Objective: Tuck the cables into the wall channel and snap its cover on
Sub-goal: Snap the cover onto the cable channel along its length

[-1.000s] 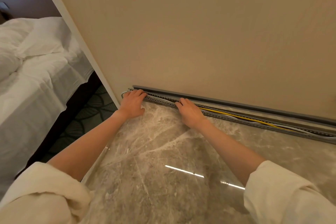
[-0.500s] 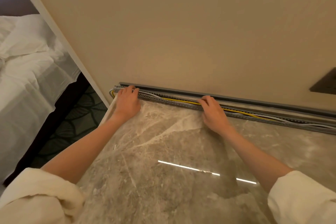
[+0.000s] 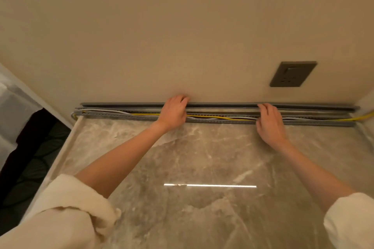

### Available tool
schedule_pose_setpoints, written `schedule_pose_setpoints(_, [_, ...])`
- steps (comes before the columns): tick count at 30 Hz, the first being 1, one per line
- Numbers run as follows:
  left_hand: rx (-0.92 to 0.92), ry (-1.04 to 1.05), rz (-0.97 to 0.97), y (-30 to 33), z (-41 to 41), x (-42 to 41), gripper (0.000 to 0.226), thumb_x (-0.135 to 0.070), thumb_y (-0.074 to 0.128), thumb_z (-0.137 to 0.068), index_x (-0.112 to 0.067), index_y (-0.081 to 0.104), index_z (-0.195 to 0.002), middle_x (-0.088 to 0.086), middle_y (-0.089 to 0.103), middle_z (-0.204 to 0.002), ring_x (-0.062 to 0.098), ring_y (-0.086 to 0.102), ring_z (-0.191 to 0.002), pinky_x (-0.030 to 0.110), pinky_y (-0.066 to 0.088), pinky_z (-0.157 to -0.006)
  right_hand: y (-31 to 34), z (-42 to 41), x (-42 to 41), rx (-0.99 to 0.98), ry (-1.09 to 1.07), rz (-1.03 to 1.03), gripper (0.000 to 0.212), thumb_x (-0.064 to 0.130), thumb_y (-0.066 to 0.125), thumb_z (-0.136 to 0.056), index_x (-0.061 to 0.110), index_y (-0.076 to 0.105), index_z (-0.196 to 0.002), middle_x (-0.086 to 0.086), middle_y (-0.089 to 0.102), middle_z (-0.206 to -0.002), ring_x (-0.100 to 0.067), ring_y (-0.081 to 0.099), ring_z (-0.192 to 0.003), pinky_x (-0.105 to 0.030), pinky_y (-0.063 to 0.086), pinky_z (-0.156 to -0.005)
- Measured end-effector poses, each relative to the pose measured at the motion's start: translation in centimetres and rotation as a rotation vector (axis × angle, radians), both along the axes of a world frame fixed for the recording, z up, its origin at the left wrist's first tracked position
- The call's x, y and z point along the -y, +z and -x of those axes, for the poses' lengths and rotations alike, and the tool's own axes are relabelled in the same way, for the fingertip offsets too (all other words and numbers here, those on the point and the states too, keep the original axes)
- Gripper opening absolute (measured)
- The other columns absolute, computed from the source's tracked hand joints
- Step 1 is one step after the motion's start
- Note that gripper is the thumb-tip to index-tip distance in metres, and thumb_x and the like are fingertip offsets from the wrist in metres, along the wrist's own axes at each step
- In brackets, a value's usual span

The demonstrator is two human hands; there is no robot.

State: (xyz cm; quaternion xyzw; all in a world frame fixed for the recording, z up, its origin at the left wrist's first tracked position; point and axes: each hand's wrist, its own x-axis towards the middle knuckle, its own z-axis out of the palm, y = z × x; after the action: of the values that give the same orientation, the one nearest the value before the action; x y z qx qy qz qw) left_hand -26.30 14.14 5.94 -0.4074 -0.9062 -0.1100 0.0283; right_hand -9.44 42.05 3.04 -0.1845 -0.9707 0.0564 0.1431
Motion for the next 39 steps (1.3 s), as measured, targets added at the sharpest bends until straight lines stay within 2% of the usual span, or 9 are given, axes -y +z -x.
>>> schedule_pose_setpoints(5, [-0.013, -0.036, -0.043, -0.2, -2.9, -6.1, 0.041, -0.007, 0.049, -0.084, -0.004, 0.049, -0.125, 0.018, 0.058, -0.115, 0.035, 0.052, -0.108, 0.045, 0.045, -0.091, 0.6, -2.7, -6.0, 0.048, -0.097, -0.028, 0.049, -0.002, 0.063, -0.081, -0.006, 0.048, -0.127, -0.027, 0.051, -0.12, -0.042, 0.048, -0.111, -0.05, 0.042, -0.099])
schedule_pose_setpoints(10, [-0.031, -0.065, -0.019, -0.8, -5.4, -11.3, 0.037, -0.008, 0.049, -0.086, -0.004, 0.05, -0.122, 0.017, 0.058, -0.114, 0.034, 0.053, -0.106, 0.045, 0.045, -0.09, 1.2, -4.5, -11.4, 0.132, -0.174, -0.115, 0.044, -0.002, 0.061, -0.082, -0.006, 0.049, -0.124, -0.029, 0.052, -0.117, -0.044, 0.048, -0.106, -0.05, 0.04, -0.094])
schedule_pose_setpoints(16, [-0.032, -0.04, 0.002, -1.6, -7.3, -14.9, 0.038, -0.009, 0.049, -0.085, -0.005, 0.05, -0.124, 0.017, 0.058, -0.113, 0.034, 0.052, -0.105, 0.045, 0.044, -0.09, 0.7, -5.4, -15.6, 0.113, -0.253, -0.079, 0.044, -0.004, 0.065, -0.076, -0.006, 0.051, -0.117, -0.03, 0.053, -0.113, -0.044, 0.047, -0.106, -0.05, 0.038, -0.092])
schedule_pose_setpoints(24, [-0.05, 0.005, 0.028, -2.1, -8.7, -17.6, 0.039, -0.009, 0.049, -0.084, -0.005, 0.05, -0.123, 0.017, 0.057, -0.112, 0.034, 0.051, -0.104, 0.044, 0.044, -0.089, 0.6, -5.6, -19.2, 0.141, -0.166, -0.113, 0.036, -0.008, 0.058, -0.081, 0.0, 0.06, -0.115, -0.024, 0.06, -0.112, -0.039, 0.048, -0.108, -0.045, 0.036, -0.093])
schedule_pose_setpoints(30, [-0.085, -0.005, 0.008, -1.8, -9.1, -18.8, 0.034, -0.007, 0.048, -0.087, -0.005, 0.049, -0.121, 0.016, 0.055, -0.11, 0.031, 0.05, -0.101, 0.043, 0.046, -0.086, 1.9, -4.4, -19.7, 0.118, -0.087, 0.011, 0.021, -0.007, 0.056, -0.085, -0.002, 0.067, -0.102, -0.023, 0.067, -0.105, -0.039, 0.058, -0.1, -0.043, 0.045, -0.085])
schedule_pose_setpoints(34, [-0.127, -0.058, -0.025, -1.0, -9.0, -19.6, 0.029, -0.009, 0.054, -0.085, -0.004, 0.049, -0.112, 0.016, 0.054, -0.108, 0.032, 0.049, -0.099, 0.042, 0.045, -0.084, 1.7, -4.7, -18.8, 0.023, 0.03, 0.062, 0.018, -0.011, 0.055, -0.084, -0.001, 0.057, -0.099, -0.023, 0.067, -0.095, -0.04, 0.061, -0.087, -0.043, 0.048, -0.075])
schedule_pose_setpoints(37, [-0.09, -0.127, 0.013, -0.6, -8.7, -19.8, 0.033, -0.015, 0.056, -0.087, -0.003, 0.046, -0.116, 0.017, 0.053, -0.113, 0.032, 0.049, -0.103, 0.042, 0.046, -0.089, 0.9, -5.2, -18.0, -0.024, 0.156, 0.093, 0.018, -0.013, 0.05, -0.085, 0.002, 0.049, -0.096, -0.02, 0.061, -0.092, -0.038, 0.055, -0.089, -0.042, 0.044, -0.074])
schedule_pose_setpoints(39, [-0.065, -0.143, 0.05, -0.4, -8.5, -19.8, 0.032, -0.02, 0.054, -0.09, -0.004, 0.047, -0.117, 0.017, 0.056, -0.113, 0.033, 0.052, -0.102, 0.043, 0.046, -0.086, 0.5, -5.4, -17.4, -0.102, 0.164, 0.095, 0.018, -0.014, 0.047, -0.086, 0.004, 0.047, -0.092, -0.017, 0.058, -0.089, -0.034, 0.05, -0.088, -0.038, 0.039, -0.075])
